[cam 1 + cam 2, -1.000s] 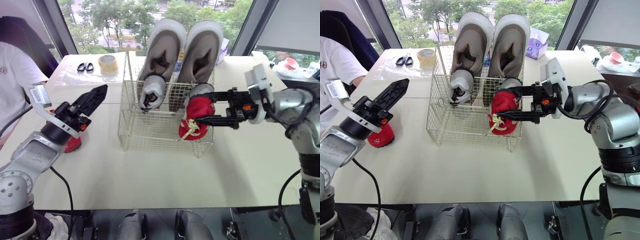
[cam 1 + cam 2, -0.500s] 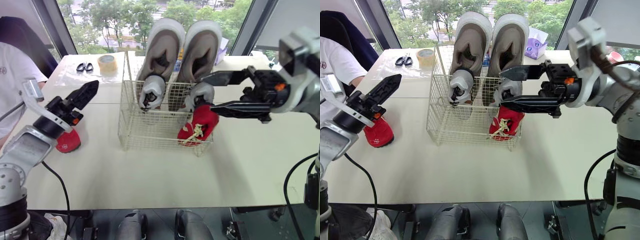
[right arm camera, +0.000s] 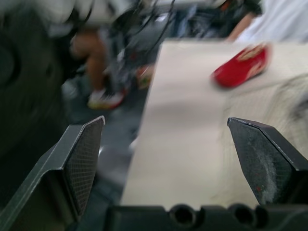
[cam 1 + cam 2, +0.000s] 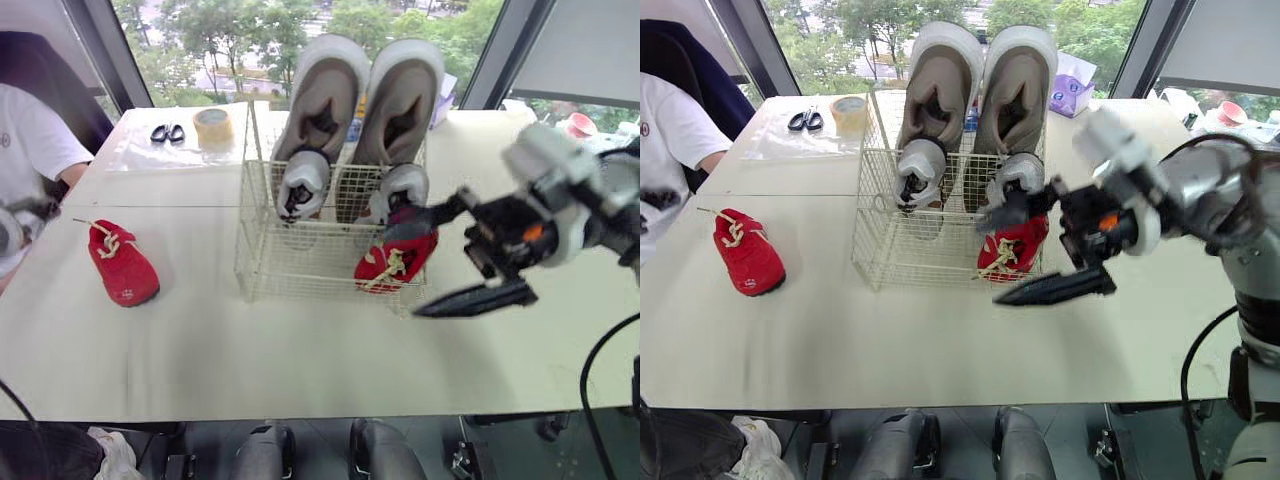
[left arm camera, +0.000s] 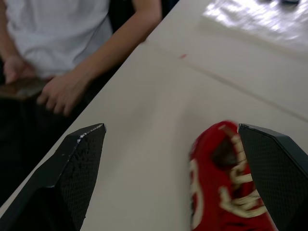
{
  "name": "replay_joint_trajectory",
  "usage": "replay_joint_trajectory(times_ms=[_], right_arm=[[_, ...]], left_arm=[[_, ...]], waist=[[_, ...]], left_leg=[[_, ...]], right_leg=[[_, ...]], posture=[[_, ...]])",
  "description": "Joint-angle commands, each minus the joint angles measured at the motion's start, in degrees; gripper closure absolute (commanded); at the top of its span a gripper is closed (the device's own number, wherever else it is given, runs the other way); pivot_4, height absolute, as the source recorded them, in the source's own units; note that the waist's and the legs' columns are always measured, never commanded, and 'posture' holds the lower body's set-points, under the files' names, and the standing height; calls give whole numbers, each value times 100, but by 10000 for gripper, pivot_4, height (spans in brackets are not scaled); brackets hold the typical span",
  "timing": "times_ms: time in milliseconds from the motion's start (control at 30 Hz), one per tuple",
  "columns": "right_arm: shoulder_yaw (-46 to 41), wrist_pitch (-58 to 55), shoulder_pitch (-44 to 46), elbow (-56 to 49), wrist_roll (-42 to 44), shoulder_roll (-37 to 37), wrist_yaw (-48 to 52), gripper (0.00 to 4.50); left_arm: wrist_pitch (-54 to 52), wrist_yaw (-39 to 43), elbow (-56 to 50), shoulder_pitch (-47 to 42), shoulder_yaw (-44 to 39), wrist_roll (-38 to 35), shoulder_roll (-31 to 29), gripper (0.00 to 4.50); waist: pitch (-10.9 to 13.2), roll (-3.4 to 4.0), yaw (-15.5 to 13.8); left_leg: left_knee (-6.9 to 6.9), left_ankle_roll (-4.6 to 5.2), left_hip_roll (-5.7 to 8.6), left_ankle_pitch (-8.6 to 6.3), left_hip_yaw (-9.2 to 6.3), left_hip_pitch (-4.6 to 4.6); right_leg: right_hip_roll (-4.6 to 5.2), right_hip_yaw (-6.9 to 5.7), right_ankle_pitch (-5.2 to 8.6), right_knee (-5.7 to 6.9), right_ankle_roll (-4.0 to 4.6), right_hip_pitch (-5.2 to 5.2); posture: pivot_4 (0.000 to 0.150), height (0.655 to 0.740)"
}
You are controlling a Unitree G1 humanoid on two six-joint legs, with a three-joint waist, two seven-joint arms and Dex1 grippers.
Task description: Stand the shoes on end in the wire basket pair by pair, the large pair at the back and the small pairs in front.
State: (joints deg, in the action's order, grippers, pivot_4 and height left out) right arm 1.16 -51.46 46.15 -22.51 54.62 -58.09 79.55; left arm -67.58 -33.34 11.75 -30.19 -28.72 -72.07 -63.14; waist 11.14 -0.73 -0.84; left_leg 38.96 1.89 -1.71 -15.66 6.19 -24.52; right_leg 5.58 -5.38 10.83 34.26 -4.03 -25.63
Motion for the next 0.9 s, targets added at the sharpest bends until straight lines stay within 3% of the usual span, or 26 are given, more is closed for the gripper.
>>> replay_joint_trajectory(times_ms=[33,167,467,567,800,900], right_arm=[[-32,168,157,-147,-115,-114,228,550],[-67,126,211,-216,-68,102,-14,550],[-304,-152,-5,-590,178,321,-924,550],[-397,-242,-84,-720,308,309,-1172,0],[-543,-306,-272,-839,416,250,-1479,0],[-529,-252,-318,-802,338,231,-1474,0]], left_arm=[[-561,-374,205,-429,-347,65,-13,0],[-908,-234,555,-692,-300,373,289,0],[-696,1199,2209,-1774,488,1920,598,0],[-422,1966,2841,-2052,1017,2609,644,8395],[-347,3214,3675,-2689,1570,3601,800,43237],[-450,3443,3720,-2858,1515,3869,763,44627]], waist=[[1,-7,-4],[-3,-11,9],[-5,-24,6],[-6,-24,9],[-7,-26,20],[-7,-27,14]], left_leg=[[3,-12,2,-6,0,-1],[3,-53,6,9,1,0],[1,-73,1,14,3,-6],[2,-72,2,15,10,-6],[3,-52,1,20,17,-7],[3,-49,-1,21,18,-6]], right_leg=[[2,-1,0,0,1,0],[10,1,-2,0,3,-1],[7,-1,-6,11,6,-16],[3,-1,-6,13,6,-17],[2,0,-6,12,5,-17],[1,1,-6,19,5,-20]], posture=[[1500,7400],[1500,7400],[1500,7400],[1500,7400],[1500,7400],[1500,7400]])
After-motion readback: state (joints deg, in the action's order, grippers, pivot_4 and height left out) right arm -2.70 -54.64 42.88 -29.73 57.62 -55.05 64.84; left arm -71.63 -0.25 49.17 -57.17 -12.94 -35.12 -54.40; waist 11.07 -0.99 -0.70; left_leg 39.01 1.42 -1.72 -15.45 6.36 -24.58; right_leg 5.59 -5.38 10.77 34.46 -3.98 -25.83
